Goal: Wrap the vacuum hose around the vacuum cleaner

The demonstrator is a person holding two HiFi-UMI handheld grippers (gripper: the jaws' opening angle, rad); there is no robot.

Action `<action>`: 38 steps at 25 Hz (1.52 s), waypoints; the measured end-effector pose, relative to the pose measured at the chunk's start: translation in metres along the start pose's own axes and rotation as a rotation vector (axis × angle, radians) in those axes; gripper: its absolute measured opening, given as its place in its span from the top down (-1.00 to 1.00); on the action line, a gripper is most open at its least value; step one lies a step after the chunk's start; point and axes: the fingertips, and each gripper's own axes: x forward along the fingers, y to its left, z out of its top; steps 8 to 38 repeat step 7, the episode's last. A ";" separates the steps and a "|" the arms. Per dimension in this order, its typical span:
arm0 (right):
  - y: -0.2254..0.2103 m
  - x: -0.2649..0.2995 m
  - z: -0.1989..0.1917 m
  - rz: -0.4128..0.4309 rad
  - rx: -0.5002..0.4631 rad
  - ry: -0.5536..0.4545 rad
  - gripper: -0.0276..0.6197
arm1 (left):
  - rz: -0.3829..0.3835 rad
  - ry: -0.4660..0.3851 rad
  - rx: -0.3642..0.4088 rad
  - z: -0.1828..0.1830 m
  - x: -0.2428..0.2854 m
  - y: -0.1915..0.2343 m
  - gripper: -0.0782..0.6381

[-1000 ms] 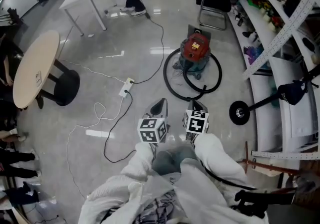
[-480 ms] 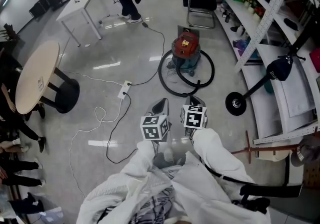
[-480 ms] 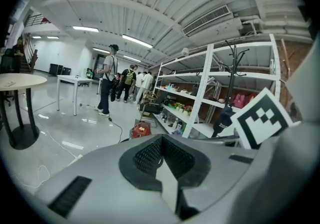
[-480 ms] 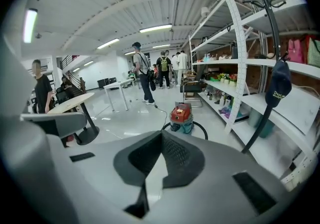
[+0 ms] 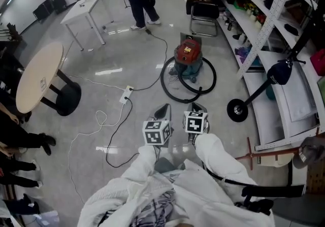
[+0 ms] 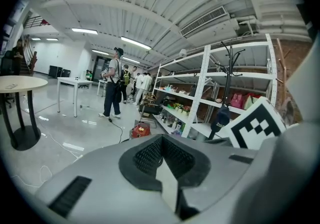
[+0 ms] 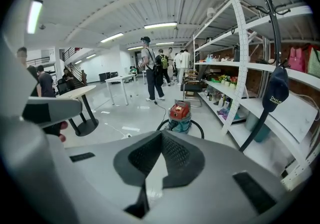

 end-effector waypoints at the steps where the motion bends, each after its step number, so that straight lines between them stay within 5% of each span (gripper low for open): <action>1: 0.001 0.000 0.002 0.002 -0.005 -0.001 0.87 | 0.005 -0.001 -0.005 0.000 0.000 0.001 0.78; 38: 0.002 0.001 0.018 0.016 -0.023 -0.024 0.87 | 0.026 -0.010 -0.019 0.006 0.002 0.002 0.78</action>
